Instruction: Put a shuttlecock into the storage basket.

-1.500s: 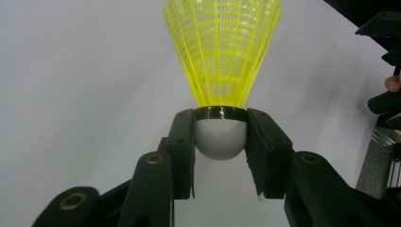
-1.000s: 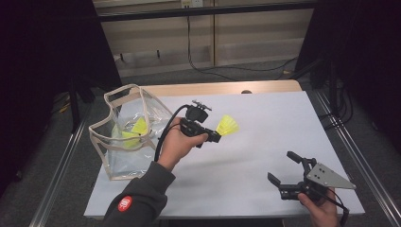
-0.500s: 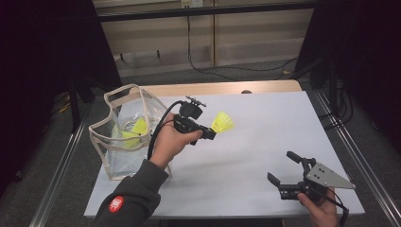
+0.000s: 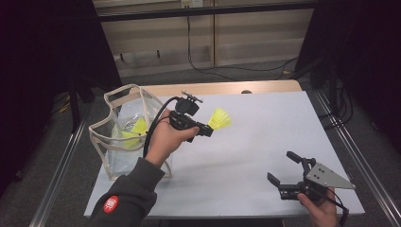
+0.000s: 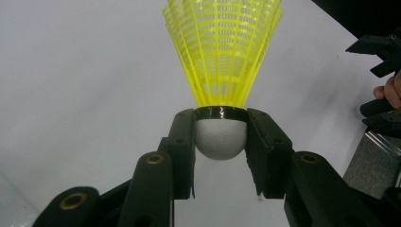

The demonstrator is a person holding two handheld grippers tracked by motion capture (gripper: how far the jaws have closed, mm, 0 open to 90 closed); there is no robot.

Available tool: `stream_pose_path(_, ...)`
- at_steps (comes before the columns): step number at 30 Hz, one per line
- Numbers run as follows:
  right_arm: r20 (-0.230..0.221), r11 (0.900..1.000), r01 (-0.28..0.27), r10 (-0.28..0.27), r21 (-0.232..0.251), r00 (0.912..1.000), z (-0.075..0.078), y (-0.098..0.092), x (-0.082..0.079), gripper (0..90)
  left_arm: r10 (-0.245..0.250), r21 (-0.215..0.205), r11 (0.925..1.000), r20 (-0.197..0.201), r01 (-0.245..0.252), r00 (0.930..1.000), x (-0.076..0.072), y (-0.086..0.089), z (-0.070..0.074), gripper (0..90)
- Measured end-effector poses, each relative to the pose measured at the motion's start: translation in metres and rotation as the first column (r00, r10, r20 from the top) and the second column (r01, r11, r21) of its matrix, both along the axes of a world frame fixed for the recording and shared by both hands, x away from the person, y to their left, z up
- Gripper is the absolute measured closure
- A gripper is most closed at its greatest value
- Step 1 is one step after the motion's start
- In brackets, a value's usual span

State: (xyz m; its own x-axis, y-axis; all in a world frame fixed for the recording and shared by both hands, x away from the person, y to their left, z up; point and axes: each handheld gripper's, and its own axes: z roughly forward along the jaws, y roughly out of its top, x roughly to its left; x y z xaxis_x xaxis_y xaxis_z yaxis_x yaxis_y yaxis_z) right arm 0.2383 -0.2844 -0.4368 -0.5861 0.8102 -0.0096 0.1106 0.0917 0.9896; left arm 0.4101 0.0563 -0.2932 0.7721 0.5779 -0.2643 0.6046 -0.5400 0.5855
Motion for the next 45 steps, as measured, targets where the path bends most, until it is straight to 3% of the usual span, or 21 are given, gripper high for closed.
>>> stream_pose_path(45,0.000,1.000,-0.002,0.002,-0.001,1.0000,0.000,0.001,0.000,3.2,0.066,0.036,0.9971,0.020,-0.067,0.9976,0.002,0.037,0.039,64.9)
